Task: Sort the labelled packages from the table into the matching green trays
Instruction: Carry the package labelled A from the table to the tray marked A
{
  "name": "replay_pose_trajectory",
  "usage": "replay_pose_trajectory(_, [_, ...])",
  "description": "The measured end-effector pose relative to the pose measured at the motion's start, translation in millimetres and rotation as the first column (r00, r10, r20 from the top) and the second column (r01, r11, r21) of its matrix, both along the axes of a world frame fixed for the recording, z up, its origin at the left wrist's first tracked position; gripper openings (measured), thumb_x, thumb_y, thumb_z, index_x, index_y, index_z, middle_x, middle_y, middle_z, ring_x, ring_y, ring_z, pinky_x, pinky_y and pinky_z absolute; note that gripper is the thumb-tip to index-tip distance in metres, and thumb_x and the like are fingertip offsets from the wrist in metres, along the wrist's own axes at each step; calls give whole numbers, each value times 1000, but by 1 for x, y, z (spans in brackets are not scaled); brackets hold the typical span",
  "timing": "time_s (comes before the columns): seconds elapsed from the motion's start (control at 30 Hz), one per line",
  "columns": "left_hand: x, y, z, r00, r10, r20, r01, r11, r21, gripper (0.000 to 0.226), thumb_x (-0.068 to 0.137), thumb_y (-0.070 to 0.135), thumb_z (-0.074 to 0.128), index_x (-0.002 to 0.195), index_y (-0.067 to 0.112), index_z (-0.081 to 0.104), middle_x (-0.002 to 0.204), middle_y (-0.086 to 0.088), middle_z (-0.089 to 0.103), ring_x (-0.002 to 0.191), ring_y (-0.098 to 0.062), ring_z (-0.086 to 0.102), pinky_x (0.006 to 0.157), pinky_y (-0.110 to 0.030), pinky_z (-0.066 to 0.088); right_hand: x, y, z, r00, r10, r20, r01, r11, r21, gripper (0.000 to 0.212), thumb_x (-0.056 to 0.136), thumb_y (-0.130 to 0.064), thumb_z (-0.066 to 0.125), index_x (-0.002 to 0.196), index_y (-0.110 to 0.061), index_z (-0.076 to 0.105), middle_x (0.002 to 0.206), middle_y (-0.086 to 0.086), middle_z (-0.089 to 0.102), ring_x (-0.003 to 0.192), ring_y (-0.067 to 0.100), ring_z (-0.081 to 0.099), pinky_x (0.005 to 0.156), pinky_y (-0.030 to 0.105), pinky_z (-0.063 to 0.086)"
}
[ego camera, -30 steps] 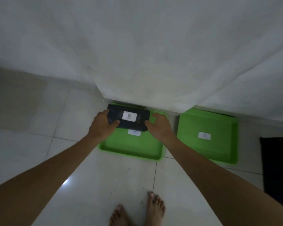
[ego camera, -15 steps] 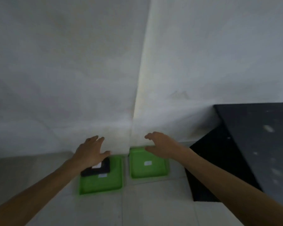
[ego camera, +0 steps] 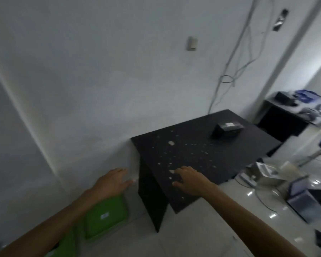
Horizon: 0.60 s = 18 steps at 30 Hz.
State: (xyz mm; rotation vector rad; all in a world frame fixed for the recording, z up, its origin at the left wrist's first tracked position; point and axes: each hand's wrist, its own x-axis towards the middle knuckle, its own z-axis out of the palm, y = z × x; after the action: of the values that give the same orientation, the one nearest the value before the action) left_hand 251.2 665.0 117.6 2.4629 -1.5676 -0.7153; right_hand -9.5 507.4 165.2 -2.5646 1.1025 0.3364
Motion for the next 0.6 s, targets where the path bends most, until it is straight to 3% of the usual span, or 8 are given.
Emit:
replay_pose_trajectory(0.27, [-162, -121, 2, 980, -197, -38, 197, 980, 11, 92, 83, 81, 34, 153, 21, 29, 160, -4, 30, 144, -23, 31, 117, -40, 27, -176, -54, -5, 959, -282, 25, 282, 959, 7, 53, 95, -48, 56, 140, -20, 51, 140, 4, 52, 128, 25, 49, 103, 38, 45])
replay_pose_trajectory(0.47, [-231, -216, -13, 949, -312, -40, 315, 944, 99, 90, 84, 79, 35, 154, 23, 24, 162, -2, 25, 147, -22, 25, 116, -47, 25, -246, -112, -23, 920, -385, 67, 386, 922, -5, 53, 94, -48, 57, 140, -24, 50, 144, 1, 53, 131, 23, 50, 104, 39, 46])
replay_pose_trajectory(0.6, [-259, -293, -29, 883, -467, 51, 455, 877, 152, 85, 87, 72, 42, 155, 25, 21, 162, -2, 24, 147, -21, 25, 116, -46, 29, -276, -172, -38, 898, -428, 104, 430, 903, 3, 53, 92, -49, 59, 140, -30, 50, 143, -1, 55, 128, 21, 53, 101, 36, 46])
